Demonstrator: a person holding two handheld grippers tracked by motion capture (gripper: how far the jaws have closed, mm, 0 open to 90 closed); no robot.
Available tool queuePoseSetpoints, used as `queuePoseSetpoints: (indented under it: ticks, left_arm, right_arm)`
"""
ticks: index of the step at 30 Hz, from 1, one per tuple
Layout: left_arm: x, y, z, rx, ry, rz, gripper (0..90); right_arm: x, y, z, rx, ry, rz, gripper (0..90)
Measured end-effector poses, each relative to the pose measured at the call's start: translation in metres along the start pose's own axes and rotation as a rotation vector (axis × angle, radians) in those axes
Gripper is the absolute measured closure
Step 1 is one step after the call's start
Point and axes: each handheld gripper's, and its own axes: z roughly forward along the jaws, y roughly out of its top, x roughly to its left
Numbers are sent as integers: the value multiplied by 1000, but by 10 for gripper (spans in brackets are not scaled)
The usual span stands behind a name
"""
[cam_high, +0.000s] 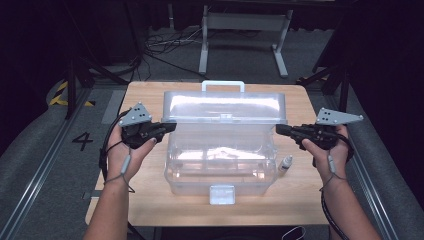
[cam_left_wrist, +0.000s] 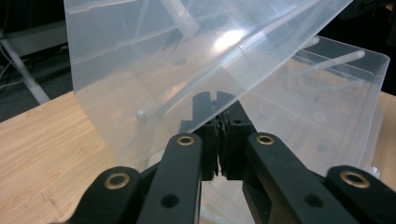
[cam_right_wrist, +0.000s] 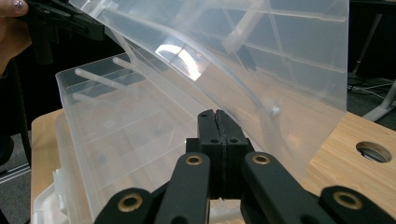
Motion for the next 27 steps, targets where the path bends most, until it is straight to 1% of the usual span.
queuePoseSetpoints:
  ticks: [2,5,7,10,11,14,17,18,20,23,24,25,26,27]
  left_arm:
    - [1,0,0,-1,-2,-1,886]
    - [4,1,1,-12,-6,-4,892]
    - [5,1,1,-21,0,3,892]
    - [5,1,1,-23,6,2,894]
    - [5,2,2,-23,12,10,894]
    - [6,3,2,-26,9,2,895]
    - [6,6,3,-16,25,9,895]
    - [6,7,3,-15,28,12,895]
    - [8,10,4,-24,23,11,895]
    - [10,13,5,-32,27,6,895]
    - [10,13,6,-37,31,3,895]
    - [11,14,7,-39,33,6,895]
    - [11,14,7,-39,33,6,895]
    - [11,15,7,-44,37,3,895]
  right_arm:
    - [0,0,0,3,-2,1,900]
    - [1,6,0,24,-3,-34,900]
    - [2,9,0,39,-16,-51,900]
    - [5,13,0,60,-32,-66,900]
    - [6,14,1,67,-40,-69,900]
    - [7,15,1,71,-47,-72,900]
    - [9,16,1,62,-40,-70,900]
    - [12,16,0,54,-49,-66,893]
    - [14,15,-2,47,-60,-64,850]
    - [16,14,-8,27,-63,-38,761]
    - [17,14,-9,22,-69,-38,732]
    - [18,14,-12,13,-90,-37,679]
    - [18,14,-12,13,-90,-37,679]
    - [19,14,-17,-9,-103,-17,649]
